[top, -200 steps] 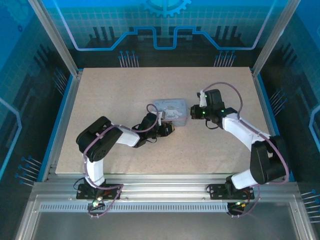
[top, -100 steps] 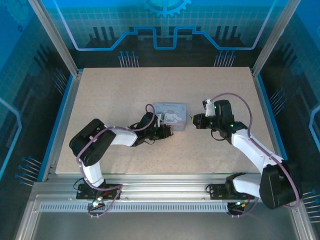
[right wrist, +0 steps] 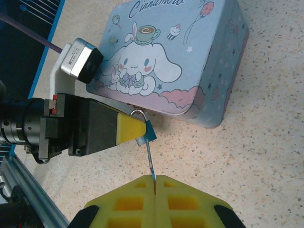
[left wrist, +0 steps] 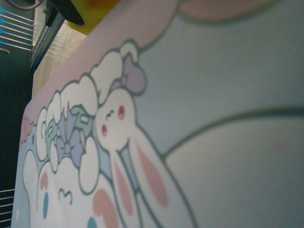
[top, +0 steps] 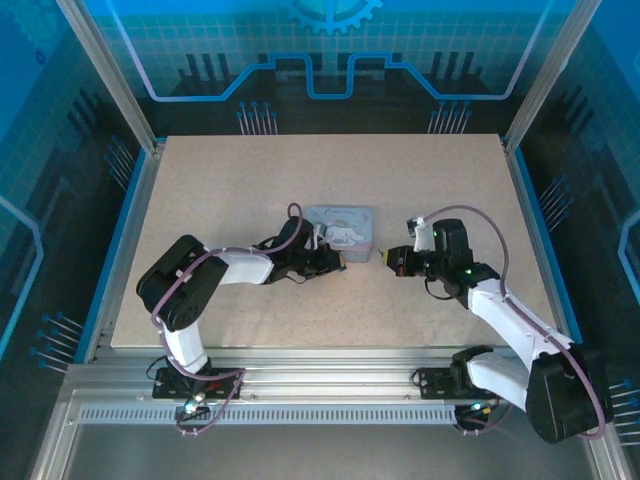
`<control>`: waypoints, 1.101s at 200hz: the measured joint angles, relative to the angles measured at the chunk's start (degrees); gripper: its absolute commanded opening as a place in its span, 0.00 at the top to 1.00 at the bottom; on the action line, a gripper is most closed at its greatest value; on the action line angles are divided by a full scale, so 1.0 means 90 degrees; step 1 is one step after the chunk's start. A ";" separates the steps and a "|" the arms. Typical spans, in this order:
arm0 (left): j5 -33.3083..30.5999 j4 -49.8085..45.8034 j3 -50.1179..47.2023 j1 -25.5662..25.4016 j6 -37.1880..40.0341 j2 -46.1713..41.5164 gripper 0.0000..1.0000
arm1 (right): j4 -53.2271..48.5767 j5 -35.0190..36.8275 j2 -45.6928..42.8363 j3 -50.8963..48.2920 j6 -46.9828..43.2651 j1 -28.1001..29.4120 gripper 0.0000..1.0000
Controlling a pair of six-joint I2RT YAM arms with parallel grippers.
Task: Unlock the padlock with the key
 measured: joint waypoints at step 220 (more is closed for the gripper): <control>0.0636 0.0673 0.0206 0.0182 -0.1098 -0.0066 1.00 | 0.1834 -0.1066 0.0262 -0.0687 0.1865 0.0000 1.00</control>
